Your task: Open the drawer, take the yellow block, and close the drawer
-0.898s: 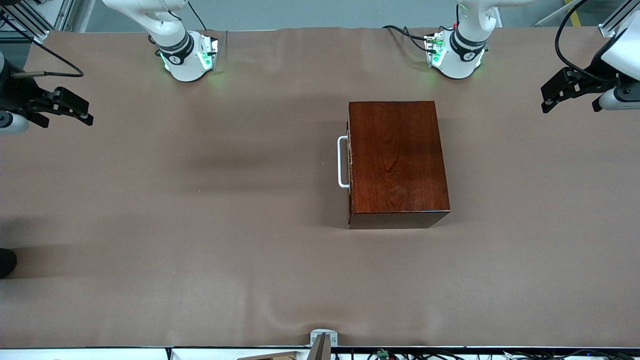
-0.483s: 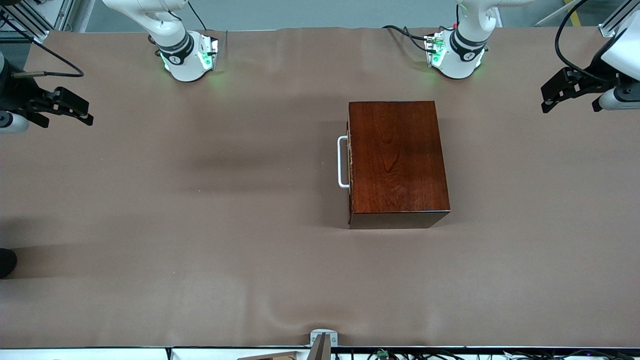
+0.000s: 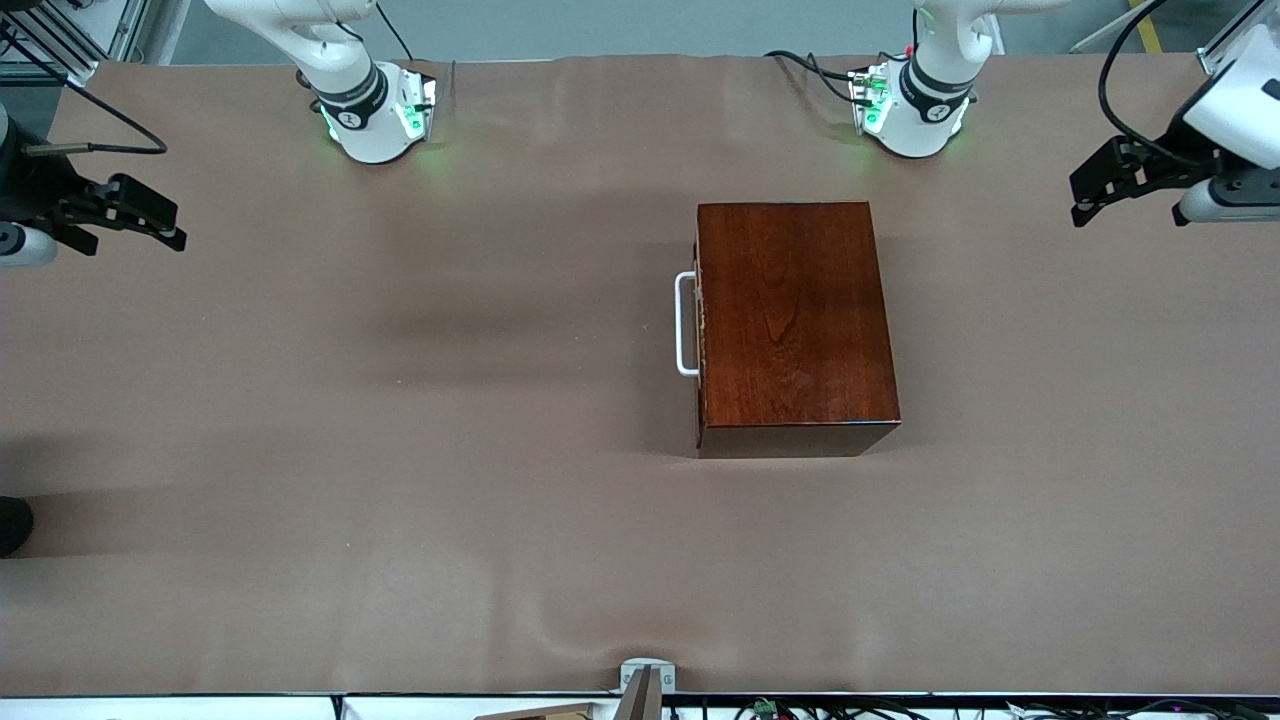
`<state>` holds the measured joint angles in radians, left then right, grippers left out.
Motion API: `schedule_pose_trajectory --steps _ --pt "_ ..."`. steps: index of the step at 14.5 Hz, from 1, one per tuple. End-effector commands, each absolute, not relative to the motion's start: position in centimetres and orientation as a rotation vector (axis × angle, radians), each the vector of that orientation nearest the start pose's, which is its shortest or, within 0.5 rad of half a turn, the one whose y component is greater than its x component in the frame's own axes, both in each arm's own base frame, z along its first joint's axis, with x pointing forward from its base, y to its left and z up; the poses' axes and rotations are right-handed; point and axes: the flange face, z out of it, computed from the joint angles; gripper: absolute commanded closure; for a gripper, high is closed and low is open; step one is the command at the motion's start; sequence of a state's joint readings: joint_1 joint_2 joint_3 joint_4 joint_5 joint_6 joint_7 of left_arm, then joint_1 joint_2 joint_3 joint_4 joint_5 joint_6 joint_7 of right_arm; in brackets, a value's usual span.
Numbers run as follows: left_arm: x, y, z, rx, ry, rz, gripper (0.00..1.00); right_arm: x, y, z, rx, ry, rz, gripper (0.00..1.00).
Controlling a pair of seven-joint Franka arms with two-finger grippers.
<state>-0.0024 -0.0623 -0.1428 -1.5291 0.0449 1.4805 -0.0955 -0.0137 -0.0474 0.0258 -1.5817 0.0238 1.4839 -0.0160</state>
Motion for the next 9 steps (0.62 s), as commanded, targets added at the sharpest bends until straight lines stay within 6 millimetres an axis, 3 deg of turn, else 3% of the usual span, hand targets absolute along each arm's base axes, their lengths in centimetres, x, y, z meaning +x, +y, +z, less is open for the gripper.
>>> schedule_pose_trajectory --steps 1,5,9 --pt "52.3 -9.1 66.4 -3.105 0.131 0.006 0.0 52.2 0.8 64.1 -3.128 -0.056 0.07 0.0" --pt "52.5 -14.3 64.5 -3.102 0.044 0.051 0.0 52.2 0.8 64.1 -3.128 -0.056 0.07 0.0" --pt "53.2 -21.1 61.5 -3.113 0.007 0.105 0.0 52.2 0.8 64.1 -3.128 -0.056 0.067 0.0"
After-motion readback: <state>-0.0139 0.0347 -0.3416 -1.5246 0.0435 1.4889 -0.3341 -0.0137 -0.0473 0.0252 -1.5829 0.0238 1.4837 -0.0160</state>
